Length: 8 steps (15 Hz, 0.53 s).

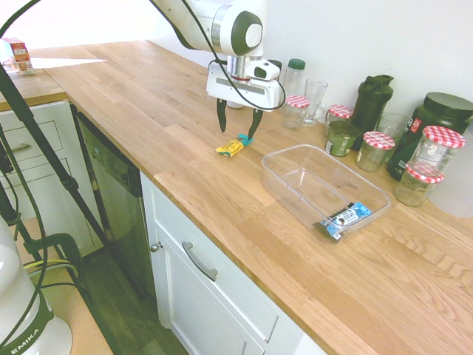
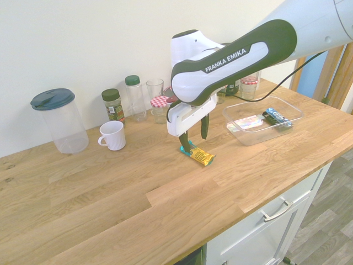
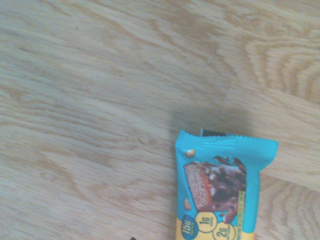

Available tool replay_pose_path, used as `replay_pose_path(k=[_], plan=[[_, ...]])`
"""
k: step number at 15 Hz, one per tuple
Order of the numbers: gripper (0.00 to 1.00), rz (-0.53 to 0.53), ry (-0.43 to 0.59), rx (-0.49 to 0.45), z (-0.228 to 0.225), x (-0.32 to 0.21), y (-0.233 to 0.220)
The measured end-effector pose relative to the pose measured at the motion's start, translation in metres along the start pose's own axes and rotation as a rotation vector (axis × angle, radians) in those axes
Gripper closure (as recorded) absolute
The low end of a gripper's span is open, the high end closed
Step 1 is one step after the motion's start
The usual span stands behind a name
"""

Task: Put the protein bar into the container

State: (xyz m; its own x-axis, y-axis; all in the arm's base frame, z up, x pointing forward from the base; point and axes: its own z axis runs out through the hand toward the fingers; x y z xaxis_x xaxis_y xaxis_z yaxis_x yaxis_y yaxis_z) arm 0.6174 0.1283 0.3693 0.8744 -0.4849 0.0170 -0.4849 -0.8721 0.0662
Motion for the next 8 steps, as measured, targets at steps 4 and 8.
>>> replay_pose_path(k=[4,8], plan=[[0.0,-0.001,-0.033,-0.009,0.019,0.003,-0.003],[1.0,-0.005,-0.045,-0.025,0.035,0.004,-0.008]])
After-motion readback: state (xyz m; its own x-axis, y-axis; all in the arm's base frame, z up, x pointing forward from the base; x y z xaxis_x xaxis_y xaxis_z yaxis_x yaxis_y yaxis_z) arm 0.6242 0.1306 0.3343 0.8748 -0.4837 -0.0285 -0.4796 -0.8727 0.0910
